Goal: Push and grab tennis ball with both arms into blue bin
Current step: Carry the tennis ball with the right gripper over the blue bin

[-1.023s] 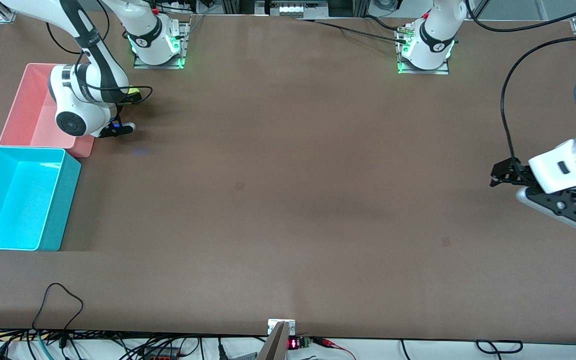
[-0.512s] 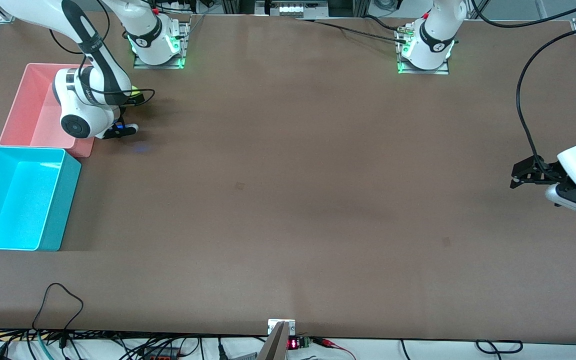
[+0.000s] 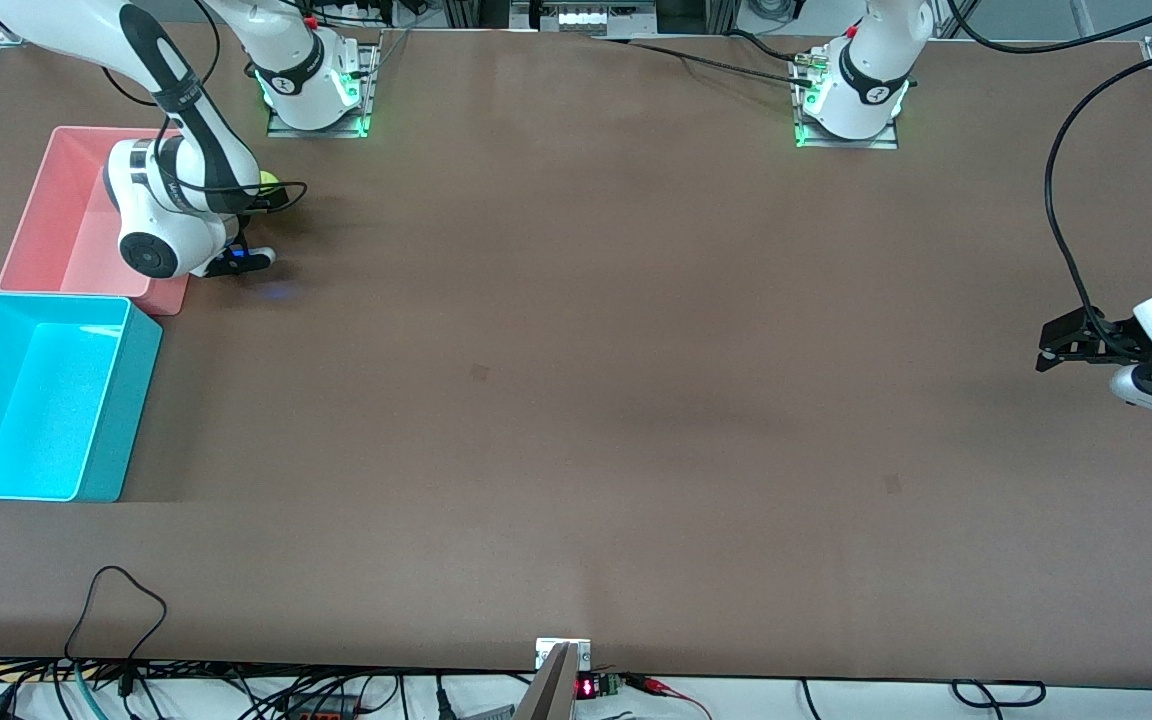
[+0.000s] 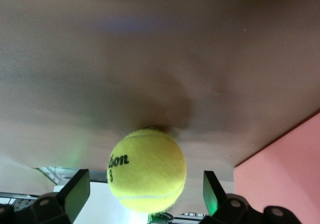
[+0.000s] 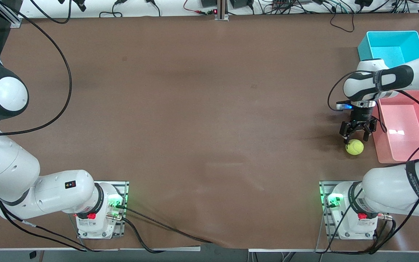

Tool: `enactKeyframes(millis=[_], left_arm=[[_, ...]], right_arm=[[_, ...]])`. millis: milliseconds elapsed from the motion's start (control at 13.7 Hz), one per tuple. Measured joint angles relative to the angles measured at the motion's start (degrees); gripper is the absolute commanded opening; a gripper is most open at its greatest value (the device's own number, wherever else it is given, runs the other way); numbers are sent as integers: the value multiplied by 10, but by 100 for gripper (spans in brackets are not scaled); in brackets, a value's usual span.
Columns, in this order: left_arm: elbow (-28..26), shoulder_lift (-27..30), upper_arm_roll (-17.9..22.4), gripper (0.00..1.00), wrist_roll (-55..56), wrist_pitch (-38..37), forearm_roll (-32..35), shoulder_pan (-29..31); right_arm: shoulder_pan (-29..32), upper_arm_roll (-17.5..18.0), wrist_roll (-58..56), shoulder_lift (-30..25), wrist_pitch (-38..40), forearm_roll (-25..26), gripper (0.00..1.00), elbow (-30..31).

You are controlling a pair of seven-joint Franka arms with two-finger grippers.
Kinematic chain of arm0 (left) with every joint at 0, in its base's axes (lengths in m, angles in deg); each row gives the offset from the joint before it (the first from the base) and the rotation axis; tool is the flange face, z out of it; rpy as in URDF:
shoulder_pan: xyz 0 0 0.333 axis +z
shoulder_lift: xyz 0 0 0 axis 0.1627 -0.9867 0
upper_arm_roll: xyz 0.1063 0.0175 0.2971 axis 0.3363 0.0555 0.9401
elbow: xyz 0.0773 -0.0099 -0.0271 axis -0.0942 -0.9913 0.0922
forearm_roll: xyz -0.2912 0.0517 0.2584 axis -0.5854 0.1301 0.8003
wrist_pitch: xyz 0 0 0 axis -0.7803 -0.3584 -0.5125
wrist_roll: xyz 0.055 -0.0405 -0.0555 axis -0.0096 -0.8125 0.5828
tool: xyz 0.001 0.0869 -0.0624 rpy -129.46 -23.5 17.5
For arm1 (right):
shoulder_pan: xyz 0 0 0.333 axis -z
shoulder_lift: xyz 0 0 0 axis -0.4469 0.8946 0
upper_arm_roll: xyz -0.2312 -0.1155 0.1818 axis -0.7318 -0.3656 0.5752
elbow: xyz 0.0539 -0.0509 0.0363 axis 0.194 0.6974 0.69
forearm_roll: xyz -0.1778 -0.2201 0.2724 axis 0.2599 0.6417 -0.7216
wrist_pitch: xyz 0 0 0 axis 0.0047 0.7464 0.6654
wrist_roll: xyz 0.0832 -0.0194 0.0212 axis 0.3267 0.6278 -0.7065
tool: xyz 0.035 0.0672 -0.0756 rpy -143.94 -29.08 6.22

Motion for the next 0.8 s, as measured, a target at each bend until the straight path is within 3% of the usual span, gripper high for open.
enactKeyframes(millis=[292,585,804], left_arm=[[-3,4,5,100,60,-6,0,-10],[-5,12,66,100,149,-8,-21,-78],[-8,14,101,100,150,-8,-30,-91]], right_arm=[[8,0,-2,1,0,0,100,0],[15,0,-2,19,0,0,100,2],[16,0,-2,32,0,0,100,2]])
